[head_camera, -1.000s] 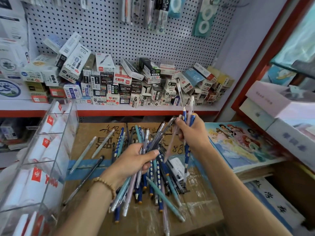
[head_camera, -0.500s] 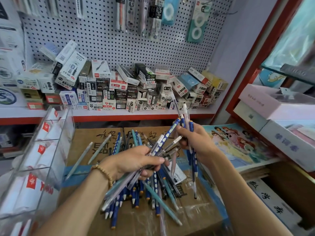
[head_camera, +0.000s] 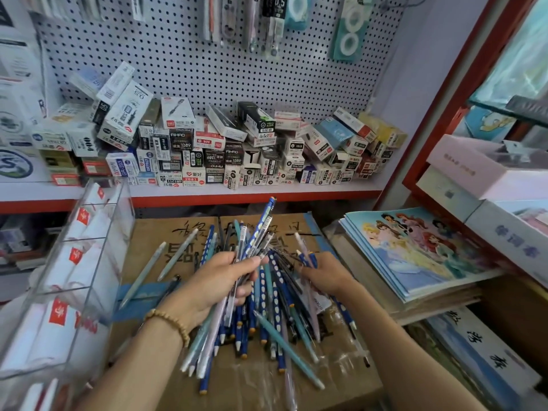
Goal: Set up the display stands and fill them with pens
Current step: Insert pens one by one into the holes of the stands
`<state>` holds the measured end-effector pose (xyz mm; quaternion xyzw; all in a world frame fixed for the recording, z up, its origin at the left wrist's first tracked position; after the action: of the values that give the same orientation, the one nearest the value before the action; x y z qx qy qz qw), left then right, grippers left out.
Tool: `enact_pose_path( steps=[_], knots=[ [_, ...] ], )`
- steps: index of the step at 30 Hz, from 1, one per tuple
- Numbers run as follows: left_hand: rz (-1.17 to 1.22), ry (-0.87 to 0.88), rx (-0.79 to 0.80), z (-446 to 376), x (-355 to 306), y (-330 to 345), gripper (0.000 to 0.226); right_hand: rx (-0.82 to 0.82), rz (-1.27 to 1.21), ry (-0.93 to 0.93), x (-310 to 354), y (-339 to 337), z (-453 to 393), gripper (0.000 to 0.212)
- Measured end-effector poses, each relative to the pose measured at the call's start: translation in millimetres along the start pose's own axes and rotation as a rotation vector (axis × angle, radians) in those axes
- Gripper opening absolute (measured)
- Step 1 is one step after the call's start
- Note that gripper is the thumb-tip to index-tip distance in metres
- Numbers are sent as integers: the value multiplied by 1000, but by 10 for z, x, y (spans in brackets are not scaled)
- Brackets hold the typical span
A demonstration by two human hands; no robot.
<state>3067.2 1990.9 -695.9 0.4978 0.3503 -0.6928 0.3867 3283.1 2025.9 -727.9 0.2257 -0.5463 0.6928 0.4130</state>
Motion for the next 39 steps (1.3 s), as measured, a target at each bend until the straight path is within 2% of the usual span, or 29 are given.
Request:
enact_pose_path(
  steps=[3, 8, 11, 13, 15, 18, 24, 26, 29, 32, 35, 37, 39],
  knots=[
    [42, 8, -87, -1, 60, -27, 25, -43, 103, -30, -43, 72, -15, 40],
    [49, 0, -193, -68, 111, -21, 30, -143, 150, -79, -29, 22, 65, 38],
    [17, 34, -243, -92, 101, 6, 29, -226, -27, -183, 79, -95, 187, 31],
    [-8, 53, -275, -127, 67, 21, 28, -180, -214, -255, 201, -159, 288, 27],
    [-11, 72, -312, -184, 19, 60, 27, -63, -302, -287, 290, -171, 354, 23],
    [58, 101, -372, -252, -98, 156, 26, 41, -295, -304, 328, -175, 429, 24],
    [148, 108, -517, -310, -312, 208, 19, 64, -358, -349, 367, -258, 559, 15],
    [228, 96, -521, -312, -325, 227, 15, -8, -521, -347, 362, -337, 634, 11],
    [494, 109, -481, -303, -375, 288, 6, -209, -992, -246, 232, -568, 680, 18],
    [606, 106, -413, -310, -450, 417, 5, -280, -1288, -206, 167, -684, 736, 20],
    [606, 93, -370, -323, -548, 615, 8, -308, -1338, -261, 192, -748, 864, 27],
    [600, 80, -357, -317, -618, 763, 7, -322, -1263, -300, 222, -804, 999, 37],
    [598, 87, -352, -315, -687, 923, 8, -354, -1131, -317, 228, -868, 1144, 34]
  ],
)
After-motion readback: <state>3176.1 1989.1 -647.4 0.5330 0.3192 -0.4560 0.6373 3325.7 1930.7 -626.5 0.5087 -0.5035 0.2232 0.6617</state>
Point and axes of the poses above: each hand's wrist, its own z-axis away from the middle knuckle, its own y-axis out of the palm, x = y × z, the point moved 4 cm from there along -z, towards the middle knuckle, and after that the axes turned 12 degrees about -z, right-handed, at the moved point
